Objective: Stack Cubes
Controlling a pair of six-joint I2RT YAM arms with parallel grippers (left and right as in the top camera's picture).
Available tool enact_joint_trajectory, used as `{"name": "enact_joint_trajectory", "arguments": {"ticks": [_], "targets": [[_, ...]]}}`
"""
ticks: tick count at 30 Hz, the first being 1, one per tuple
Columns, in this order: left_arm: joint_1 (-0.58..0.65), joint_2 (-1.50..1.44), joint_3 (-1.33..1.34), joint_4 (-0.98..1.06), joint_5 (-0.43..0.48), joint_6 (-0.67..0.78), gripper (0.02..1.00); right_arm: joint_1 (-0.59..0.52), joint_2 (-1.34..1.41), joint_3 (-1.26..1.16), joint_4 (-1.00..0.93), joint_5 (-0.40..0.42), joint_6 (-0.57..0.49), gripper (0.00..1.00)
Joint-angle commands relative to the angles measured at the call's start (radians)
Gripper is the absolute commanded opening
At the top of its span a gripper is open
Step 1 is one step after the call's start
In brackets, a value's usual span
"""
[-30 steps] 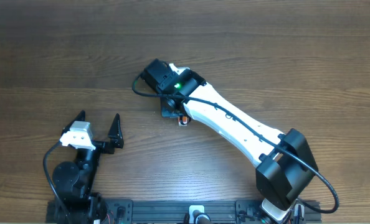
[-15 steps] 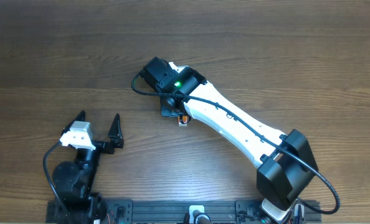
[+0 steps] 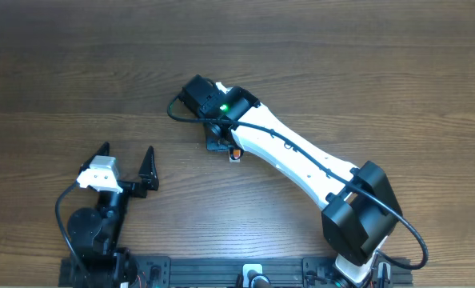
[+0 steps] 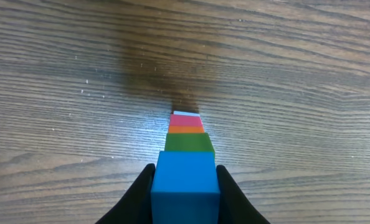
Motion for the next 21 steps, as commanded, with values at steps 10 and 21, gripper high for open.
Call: {"name": "enact_joint_trajectory", "arguments": {"ticks": [10,21], "targets": [[0.006,-0.006,-0.005,0.000,0.012,0.018,1.000,0.007,0.010,0.016,-0.001,0.008,-0.002,0.426],[0.006,-0.006,-0.005,0.000,0.012,0.018,1.000,0.007,0.010,0.016,-0.001,0.009,-0.002,0.993]]}}
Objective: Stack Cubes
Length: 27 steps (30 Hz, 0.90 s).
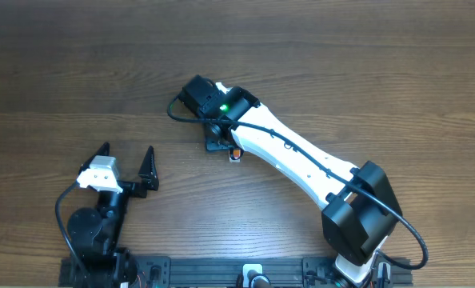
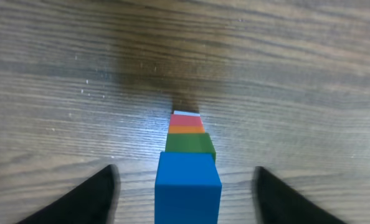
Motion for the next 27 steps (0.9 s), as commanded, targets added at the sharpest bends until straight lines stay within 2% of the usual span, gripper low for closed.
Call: {"name": "enact_joint_trajectory", "arguments": {"ticks": [1,4,7,13,16,21,27], "targets": [[0.006,-0.006,-0.005,0.000,0.012,0.018,1.000,0.007,0.010,0.016,0.000,0.009,-0.006,0.993],[0.006,-0.006,-0.005,0.000,0.012,0.018,1.000,0.005,0.001,0.029,0.002,0.014,-0.014,0.993],[0.006,-0.006,-0.005,0.000,0.012,0.018,0.998,0.005,-0.018,0.071,0.005,0.037,-0.071,0.993],[0.006,-0.006,-0.005,0.000,0.012,0.018,1.000,-0.040,-0.034,0.275,-0.056,0.160,-0.237,0.991],[0.006,-0.006,-0.005,0.000,0.012,0.018,1.000,-0.128,-0.068,0.364,-0.119,0.177,-0.270,0.991],[0.006,-0.006,-0.005,0.000,0.012,0.018,1.000,-0.291,-0.201,0.362,-0.119,0.174,-0.380,0.993],[0.006,-0.006,-0.005,0.000,0.012,0.018,1.000,-0.436,-0.419,0.162,-0.047,0.173,-0.478,0.991]]}}
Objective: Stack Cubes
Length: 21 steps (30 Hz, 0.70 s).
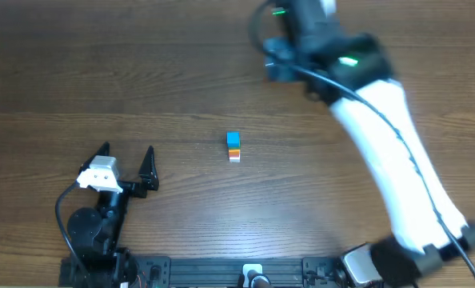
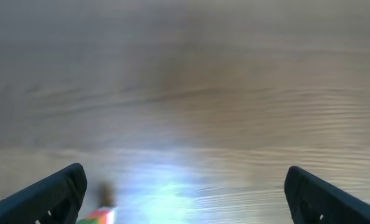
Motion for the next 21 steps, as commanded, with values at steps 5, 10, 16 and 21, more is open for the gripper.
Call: {"name": "enact_joint_trajectory", "arguments": {"ticks": [5,10,16,21], "targets": [[0.006,-0.006,-0.005,0.000,0.013,0.018,0.998,-0.124,-0.436,-0.514,0.255,-0.051,-0.113,0.991],[0.006,-0.006,-0.005,0.000,0.013,0.018,0.998,-0.127,-0.724,-0.940,0.546,-0.071,-0.172,0.991],[0.006,-0.006,-0.005,0.000,0.013,0.018,1.000,-0.127,-1.014,-1.395,0.884,-0.081,-0.215,0.993],[0.006,-0.006,-0.005,0.000,0.013,0.018,1.000,-0.161,-1.174,-1.549,0.953,-0.141,-0.215,0.991]]}}
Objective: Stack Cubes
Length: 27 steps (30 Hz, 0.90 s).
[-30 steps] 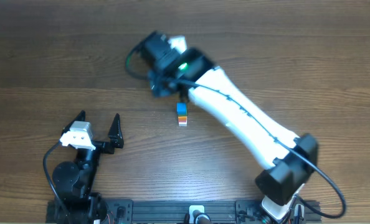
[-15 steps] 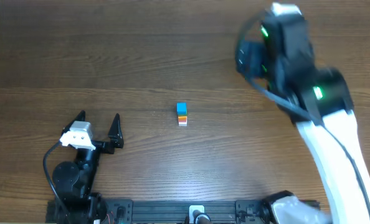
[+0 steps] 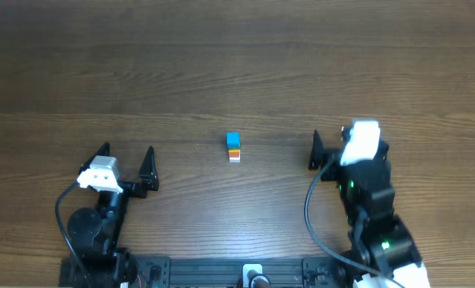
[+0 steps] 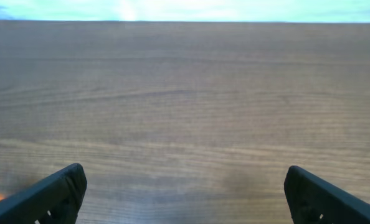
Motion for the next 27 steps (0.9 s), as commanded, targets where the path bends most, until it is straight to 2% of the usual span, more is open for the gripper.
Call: {"name": "enact_joint_trajectory", "arguments": {"ticks": [1,6,13,18,27], "targets": [[0.006,-0.006,-0.005,0.000,0.009,0.018,1.000,-0.049,-0.153,-0.118,0.037,-0.082,-0.016,0.991],[0.006,-0.006,-0.005,0.000,0.009,0.018,1.000,-0.149,-0.335,-0.193,0.000,-0.184,-0.039,0.993],[0.006,-0.006,-0.005,0.000,0.009,0.018,0.998,-0.211,-0.457,-0.251,-0.060,-0.187,-0.042,0.993],[0.006,-0.006,-0.005,0.000,0.009,0.018,1.000,-0.257,-0.510,-0.283,-0.058,-0.191,-0.084,0.993],[0.006,-0.006,-0.005,0.000,0.009,0.018,1.000,-0.301,-0.567,-0.309,-0.032,-0.309,-0.188,0.993]]}}
